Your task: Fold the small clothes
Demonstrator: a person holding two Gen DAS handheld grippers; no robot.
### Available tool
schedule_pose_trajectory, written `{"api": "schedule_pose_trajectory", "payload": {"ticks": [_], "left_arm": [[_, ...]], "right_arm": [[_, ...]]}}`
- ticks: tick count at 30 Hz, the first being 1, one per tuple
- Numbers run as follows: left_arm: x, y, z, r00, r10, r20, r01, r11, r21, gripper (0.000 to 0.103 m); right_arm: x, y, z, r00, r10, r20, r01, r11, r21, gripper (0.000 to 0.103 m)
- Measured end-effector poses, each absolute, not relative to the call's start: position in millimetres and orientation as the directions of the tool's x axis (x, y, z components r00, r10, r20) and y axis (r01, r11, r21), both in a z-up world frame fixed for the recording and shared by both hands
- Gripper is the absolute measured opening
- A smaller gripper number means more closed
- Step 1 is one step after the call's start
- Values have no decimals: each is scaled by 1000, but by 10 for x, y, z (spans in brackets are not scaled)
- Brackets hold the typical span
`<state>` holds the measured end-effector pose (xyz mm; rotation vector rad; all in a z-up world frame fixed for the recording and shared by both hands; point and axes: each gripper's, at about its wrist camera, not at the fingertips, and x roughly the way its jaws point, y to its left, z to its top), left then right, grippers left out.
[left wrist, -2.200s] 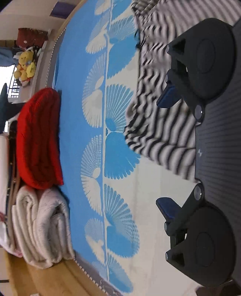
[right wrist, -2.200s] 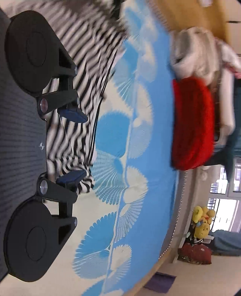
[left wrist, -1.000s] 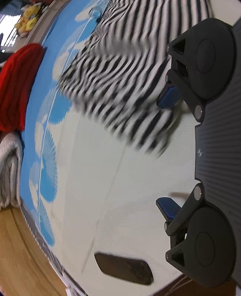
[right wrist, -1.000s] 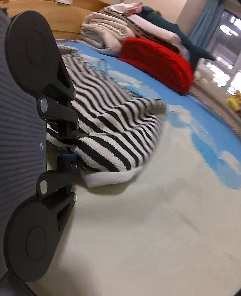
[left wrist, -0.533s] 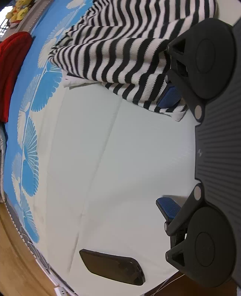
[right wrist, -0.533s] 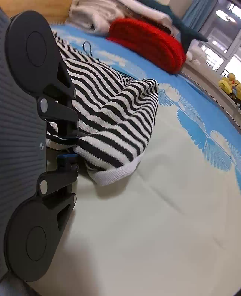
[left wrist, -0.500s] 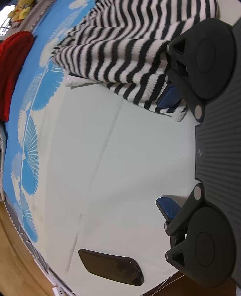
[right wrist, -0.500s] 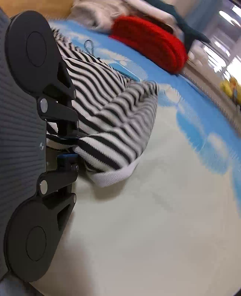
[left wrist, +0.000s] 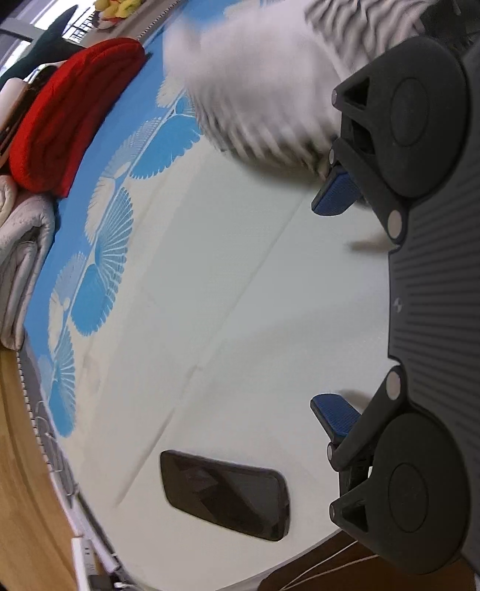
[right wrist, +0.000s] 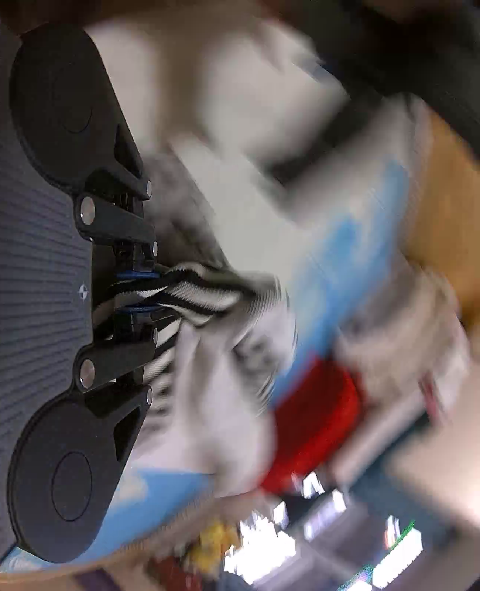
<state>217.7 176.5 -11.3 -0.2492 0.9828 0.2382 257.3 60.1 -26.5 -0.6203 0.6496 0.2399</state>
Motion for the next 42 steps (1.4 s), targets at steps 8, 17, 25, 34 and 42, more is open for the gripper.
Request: {"api": "schedule_pose_trajectory", "payload": {"ticks": [8,17,25,34,42], "left_arm": [[2054,1579,39,617,-77,-783,-157,963,-218,103],[2323,1237,-331,498,-120,-859,-84,979,-185,103],[2338,1196,-289,505,-88,-859,-139,973,-182,103],[1904,1174,-158,532,-179,-828,-120,952,-283,103],[2082,1081,-245,499,-141,-855,-145,959,-242,103]], "right_arm": [[2375,608,-241,790,121,-601,-418,823,-384,21],[2189,399,-114,612,304,-730,-531,842,-95,20],[2182,-802,549,820,45,-571,-193,960,-202,22],[2035,-788,63,720,129,-682,-314,937,-154,20],[3053,-1396,871,768,206,-606,-362,921,-146,54]]}}
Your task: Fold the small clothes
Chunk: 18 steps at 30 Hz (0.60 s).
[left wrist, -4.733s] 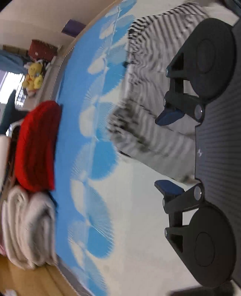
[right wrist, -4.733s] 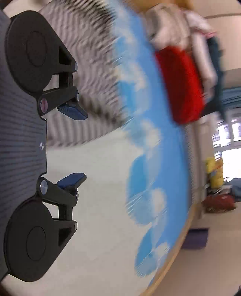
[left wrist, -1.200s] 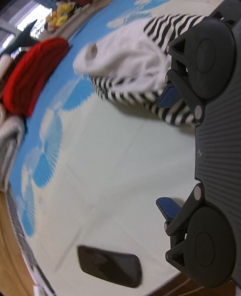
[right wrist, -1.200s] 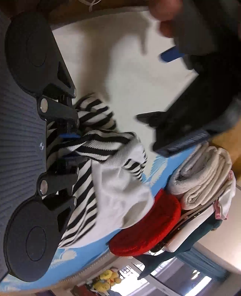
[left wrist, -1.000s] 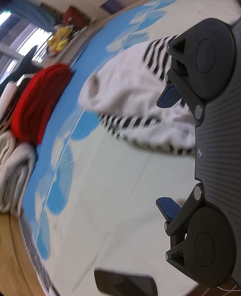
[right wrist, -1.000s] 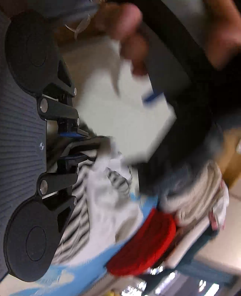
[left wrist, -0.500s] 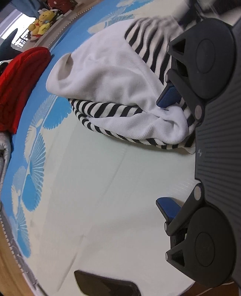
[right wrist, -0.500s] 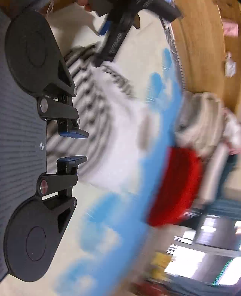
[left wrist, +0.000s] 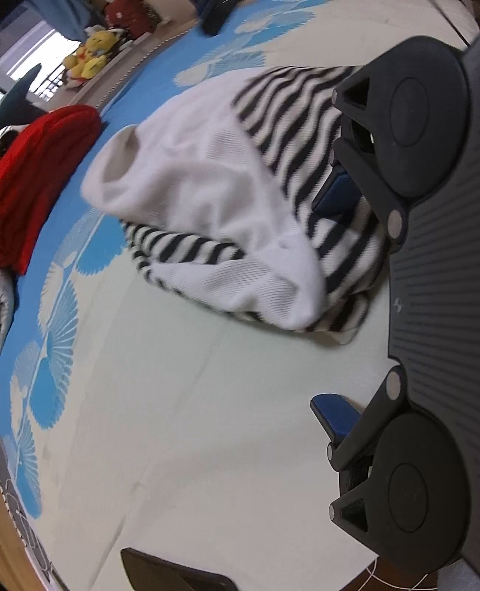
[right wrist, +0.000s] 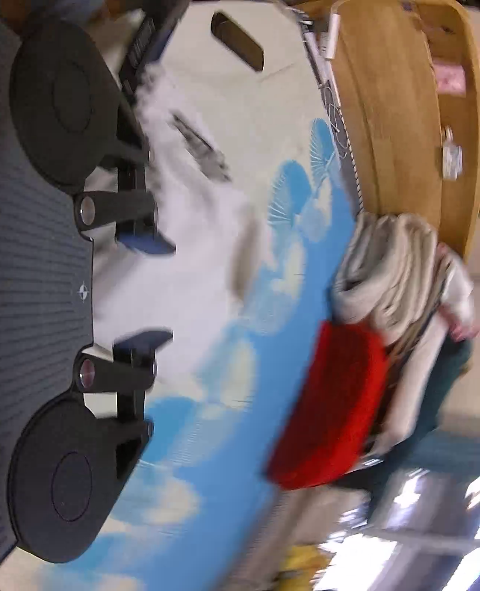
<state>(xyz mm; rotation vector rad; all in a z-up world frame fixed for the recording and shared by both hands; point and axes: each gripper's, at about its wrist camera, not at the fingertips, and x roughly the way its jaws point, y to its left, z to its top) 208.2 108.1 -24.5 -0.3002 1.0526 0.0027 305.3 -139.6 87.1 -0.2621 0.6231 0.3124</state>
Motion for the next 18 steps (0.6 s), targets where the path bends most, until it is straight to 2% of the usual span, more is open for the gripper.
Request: {"api": "schedule_pose_trajectory", "payload": {"ticks": [5,7,10,14,18], "left_arm": [[2265,1206,-202,510,-97,-855,-182,959,-217,103],[2355,1256,-228,496,-101,-863,-196,955,-224,103],[2456,1291,-292,462,-130,-877,-209,945,-250,103],[2518,1271,-318,450,-130,-883,-200,950,-242,103],[2552,1251,-346,446,-119,-887,-193,955,-225,103]], "right_arm": [[3899,-1419,636,717,219,-662,-448,872,-198,54],[4143,-1375,525,694,213,-687,-468,859,-206,51],[4566,-1309,367,645,237,-726,-494,855,-160,48],[5031,-1225,336,616,292,-731,-493,867,-69,48],[5479,-1132,146,519,311,-796,-473,880,35,49]]}}
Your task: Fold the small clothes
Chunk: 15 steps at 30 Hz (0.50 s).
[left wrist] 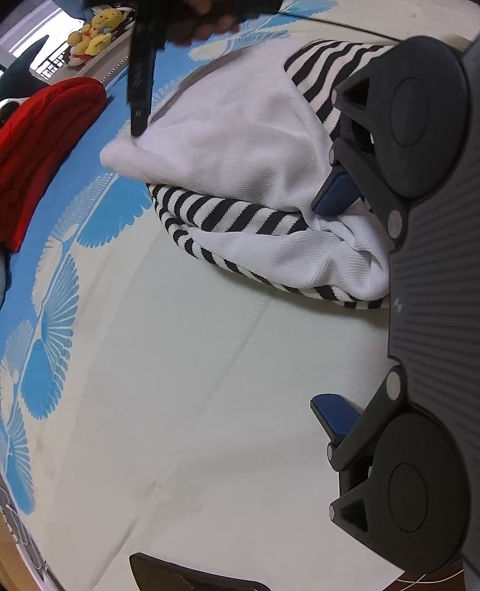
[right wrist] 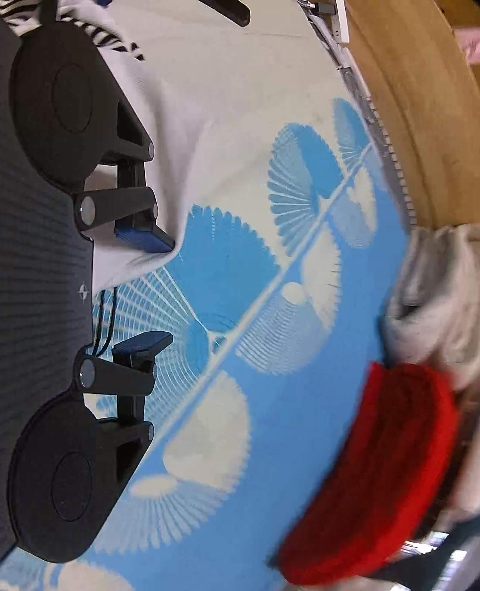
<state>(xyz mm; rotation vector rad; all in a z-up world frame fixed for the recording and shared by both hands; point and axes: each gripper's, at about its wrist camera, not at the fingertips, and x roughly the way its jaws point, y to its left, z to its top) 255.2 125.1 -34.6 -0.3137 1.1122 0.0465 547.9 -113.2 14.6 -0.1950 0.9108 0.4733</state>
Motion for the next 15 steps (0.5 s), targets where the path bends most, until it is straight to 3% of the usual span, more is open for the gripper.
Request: {"api": "schedule_pose_trajectory", "payload": {"ticks": [2,5,7,10,11,15], "left_arm": [[2552,1250,-363,441,-125,-889,-196,953,-231,103],[2541,1247,-371,444,-120,-888,-193,955,-226,103],[2532,1257,-368,444,-124,-888,-193,954,-229,103],[2502,1290,-363,438,-142,-887,-200,947,-250,103],[2493,1308,-369,436,-155,-887,-202,943,-264,103],[2195,1412,-257,470,-246,-847,-253,882,-397,103]], "right_arm": [[5611,-1093,51,505,316,-803,-427,900,85,48],[5886,-1255,-71,387,408,-827,-190,913,362,46],[5946,-1346,-114,374,376,-848,-67,923,380,46],[5773,-1505,2,398,361,-843,-120,932,343,46],[5705,-1591,36,392,369,-842,-129,929,347,49],[5416,-1970,205,372,331,-867,-168,943,288,86]]}}
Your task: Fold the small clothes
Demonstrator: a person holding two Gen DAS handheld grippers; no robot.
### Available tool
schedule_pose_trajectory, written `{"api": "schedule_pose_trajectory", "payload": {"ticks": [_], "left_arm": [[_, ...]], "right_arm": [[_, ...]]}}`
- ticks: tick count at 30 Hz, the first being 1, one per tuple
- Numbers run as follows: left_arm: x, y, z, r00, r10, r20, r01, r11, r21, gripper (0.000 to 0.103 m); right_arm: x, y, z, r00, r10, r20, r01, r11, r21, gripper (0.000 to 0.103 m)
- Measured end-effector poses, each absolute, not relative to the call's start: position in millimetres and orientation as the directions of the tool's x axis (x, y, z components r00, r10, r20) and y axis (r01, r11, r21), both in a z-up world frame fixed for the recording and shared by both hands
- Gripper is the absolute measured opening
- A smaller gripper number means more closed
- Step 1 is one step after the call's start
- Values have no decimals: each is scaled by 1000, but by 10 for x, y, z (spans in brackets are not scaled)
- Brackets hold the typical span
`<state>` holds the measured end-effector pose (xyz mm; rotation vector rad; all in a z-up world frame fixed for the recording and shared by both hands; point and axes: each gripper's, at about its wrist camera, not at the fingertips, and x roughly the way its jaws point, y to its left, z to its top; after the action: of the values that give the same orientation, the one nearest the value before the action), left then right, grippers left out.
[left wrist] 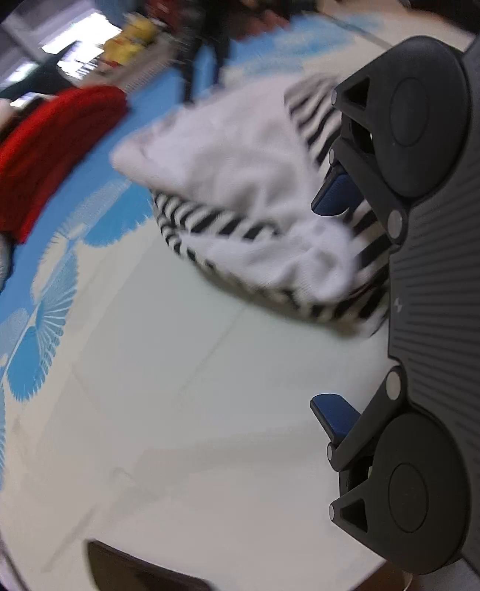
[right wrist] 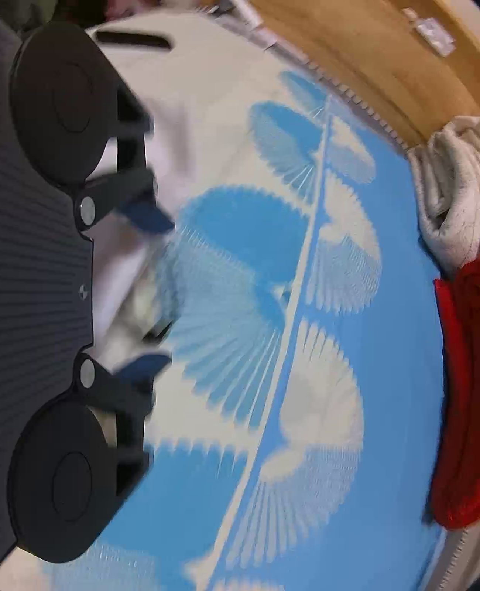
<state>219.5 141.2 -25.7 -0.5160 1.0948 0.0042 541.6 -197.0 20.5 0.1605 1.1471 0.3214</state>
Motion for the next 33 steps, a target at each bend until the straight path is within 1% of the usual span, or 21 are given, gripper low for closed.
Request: {"api": "schedule_pose_trajectory", "payload": {"ticks": [2,5,6,8,9,11,12,13,14,15,16,17,18,21,23,25,27,29,31,32,33], "left_arm": [[2046,1359,-201,488,-321,-812,-251,839,-482,103],[1995,1152,-253,463,-439,-770,-227,781,-582,103],[2059,1077,-333,438,-460,-772,-236,770,-593,103],[2216,1001,-539,401,-431,-808,-294,775,-559,102],[2284,1015,-626,392,-432,-812,-324,761,-562,103],[2352,1094,-579,428,-436,-792,-382,707,-595,103],[2412,1117,-533,442,-421,-792,-381,712,-590,93],[2474,1127,-478,462,-379,-802,-370,739,-563,82],[2569,1127,-447,467,-342,-816,-351,775,-526,64],[2676,1131,-452,458,-335,-824,-351,783,-513,56],[2798,1119,-458,448,-329,-831,-350,791,-502,52],[2982,1070,-422,442,-314,-840,-320,820,-475,48],[3147,1022,-365,446,-295,-845,-282,850,-446,46],[3883,815,-195,465,-277,-841,-118,922,-368,44],[4424,653,-190,454,-314,-834,-28,930,-365,44],[4895,489,-260,447,-326,-833,-6,930,-367,44],[5191,349,-358,456,-298,-839,-26,937,-348,44],[5380,267,-450,459,-284,-842,-38,941,-337,45],[5459,264,-508,447,-278,-850,-42,943,-330,50],[5447,295,-509,450,-281,-848,-31,944,-329,60],[5481,313,-488,458,-275,-846,-26,947,-321,74]], "right_arm": [[5301,-2092,267,370,308,-877,-198,948,250,87],[5247,-2187,220,309,347,-886,-215,932,291,88],[5249,-2186,168,293,363,-885,-211,927,311,88],[5271,-2140,14,269,372,-889,-200,924,326,88],[5277,-2102,-73,264,365,-893,-190,927,323,88],[5262,-2082,-235,272,345,-898,-159,937,312,87],[5236,-2106,-297,271,352,-896,-140,935,325,83],[5195,-2150,-330,282,366,-887,-124,931,344,80],[5152,-2191,-323,296,382,-875,-130,924,359,60],[5116,-2240,-316,294,411,-863,-135,912,388,20],[5089,-2290,-319,285,417,-863,-116,909,401,4],[5037,-2342,-328,284,377,-882,-89,926,367,5],[4968,-2395,-323,302,371,-878,-81,928,364,5],[4648,-2627,-286,374,330,-867,5,934,358,5],[4361,-2826,-278,410,326,-852,79,918,390,5],[4047,-2976,-258,442,340,-830,137,889,437,5],[3786,-3032,-258,468,357,-809,180,857,482,5],[3664,-2982,-258,477,341,-810,188,861,473,5],[3653,-2905,-233,492,318,-811,168,879,446,5],[3662,-2889,-241,496,317,-808,162,881,445,5],[3679,-2876,-257,487,319,-813,168,880,445,5]]}}
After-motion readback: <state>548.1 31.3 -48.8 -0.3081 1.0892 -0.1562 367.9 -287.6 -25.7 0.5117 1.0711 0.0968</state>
